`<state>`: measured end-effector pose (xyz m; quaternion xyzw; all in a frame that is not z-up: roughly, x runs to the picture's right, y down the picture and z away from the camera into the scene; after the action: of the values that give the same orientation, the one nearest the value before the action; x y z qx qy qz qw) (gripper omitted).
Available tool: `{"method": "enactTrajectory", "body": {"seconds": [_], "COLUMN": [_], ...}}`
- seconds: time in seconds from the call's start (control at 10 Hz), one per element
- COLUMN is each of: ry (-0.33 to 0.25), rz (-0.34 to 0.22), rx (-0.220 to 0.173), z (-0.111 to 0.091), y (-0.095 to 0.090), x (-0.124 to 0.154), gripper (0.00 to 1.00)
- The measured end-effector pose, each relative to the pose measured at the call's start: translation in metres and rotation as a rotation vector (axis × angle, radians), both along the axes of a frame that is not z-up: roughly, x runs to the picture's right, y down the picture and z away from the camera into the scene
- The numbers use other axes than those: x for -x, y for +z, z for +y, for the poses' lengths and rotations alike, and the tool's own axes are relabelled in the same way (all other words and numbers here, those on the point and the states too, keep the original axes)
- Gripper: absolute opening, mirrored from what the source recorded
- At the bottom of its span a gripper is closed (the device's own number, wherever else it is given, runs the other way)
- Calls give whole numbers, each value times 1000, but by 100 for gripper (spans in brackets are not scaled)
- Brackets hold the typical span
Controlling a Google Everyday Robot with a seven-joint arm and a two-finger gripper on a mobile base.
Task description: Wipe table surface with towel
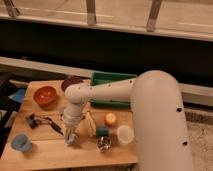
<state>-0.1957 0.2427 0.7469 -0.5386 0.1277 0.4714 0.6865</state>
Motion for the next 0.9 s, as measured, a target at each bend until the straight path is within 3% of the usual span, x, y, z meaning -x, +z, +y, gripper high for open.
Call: {"method": "enactTrajectory", "body": {"seconds": [0.3, 0.5, 0.7, 0.9], "ry": [-16, 5, 29, 46], "rz": [-17, 23, 73, 128], "rx": [64, 106, 111, 86], "z": [29, 39, 31, 8], "y": [-19, -17, -5, 13], "x": [-1, -22, -45, -70], "gripper": [0, 0, 0, 0]}}
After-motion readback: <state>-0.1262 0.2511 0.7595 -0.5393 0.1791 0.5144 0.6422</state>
